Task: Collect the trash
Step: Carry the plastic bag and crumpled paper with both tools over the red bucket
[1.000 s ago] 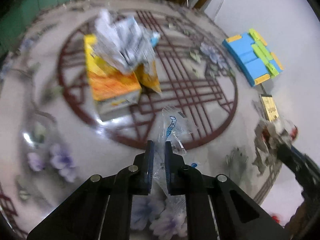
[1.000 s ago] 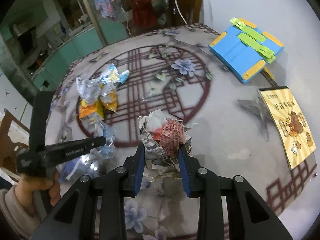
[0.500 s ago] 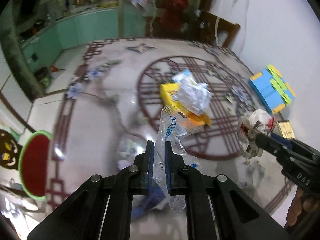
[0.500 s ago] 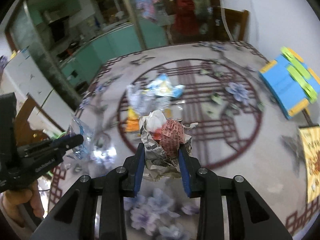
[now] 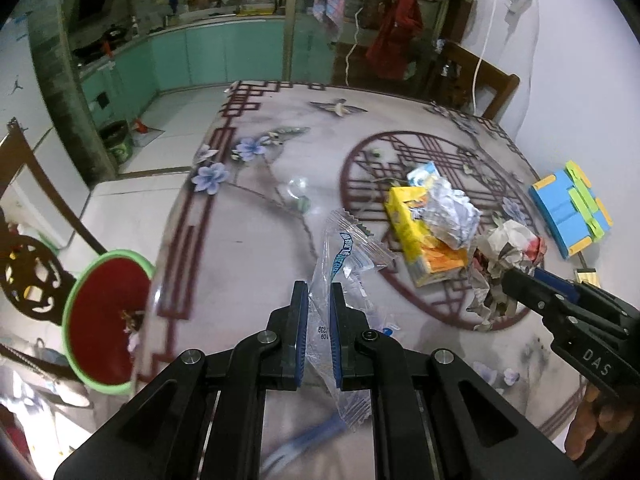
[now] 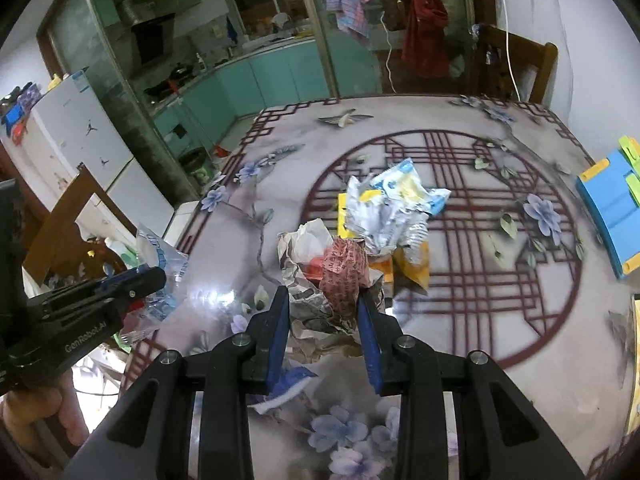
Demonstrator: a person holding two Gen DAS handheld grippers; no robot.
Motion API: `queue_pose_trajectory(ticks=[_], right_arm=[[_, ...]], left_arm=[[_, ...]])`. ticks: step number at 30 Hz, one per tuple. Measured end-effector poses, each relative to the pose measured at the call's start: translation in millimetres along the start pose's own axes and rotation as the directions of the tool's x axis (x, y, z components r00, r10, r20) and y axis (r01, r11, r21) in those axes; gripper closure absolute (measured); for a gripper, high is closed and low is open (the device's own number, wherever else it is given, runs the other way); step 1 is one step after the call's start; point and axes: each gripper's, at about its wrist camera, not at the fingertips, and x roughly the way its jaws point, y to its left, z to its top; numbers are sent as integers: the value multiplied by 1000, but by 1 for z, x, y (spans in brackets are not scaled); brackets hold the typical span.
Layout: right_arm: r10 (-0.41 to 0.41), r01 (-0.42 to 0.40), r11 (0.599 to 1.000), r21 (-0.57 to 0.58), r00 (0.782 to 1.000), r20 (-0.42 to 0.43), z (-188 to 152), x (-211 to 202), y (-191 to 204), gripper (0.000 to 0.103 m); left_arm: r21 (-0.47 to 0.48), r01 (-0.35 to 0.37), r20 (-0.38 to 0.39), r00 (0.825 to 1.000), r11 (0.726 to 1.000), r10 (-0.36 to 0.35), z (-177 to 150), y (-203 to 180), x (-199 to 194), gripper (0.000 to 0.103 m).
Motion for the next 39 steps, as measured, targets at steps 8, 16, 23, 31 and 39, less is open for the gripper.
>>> queue_pose_trajectory(ticks=[8, 16, 23, 31, 39], right_arm=[[6, -6, 1000, 2, 1000, -17, 6, 15, 25, 73], [-35, 38, 998, 51, 997, -62, 4, 27, 36, 73], [-39, 42, 998, 47, 997, -66, 0, 31, 63, 73], [-51, 56, 997, 52, 995, -83, -15, 34, 84, 73], [-66, 71, 995, 64, 994, -87, -15, 41, 99, 73]], left_arm=[[-8, -6, -8, 1000, 1000, 6, 5, 30, 1, 93], [23, 27, -39, 999, 999, -27, 1, 45, 6, 93], [10, 37, -72, 997, 999, -36, -8, 70, 10, 93], [19, 43, -86, 995, 999, -42, -11, 86, 13, 93], [22, 23, -71, 997, 999, -22, -10, 114, 10, 93]])
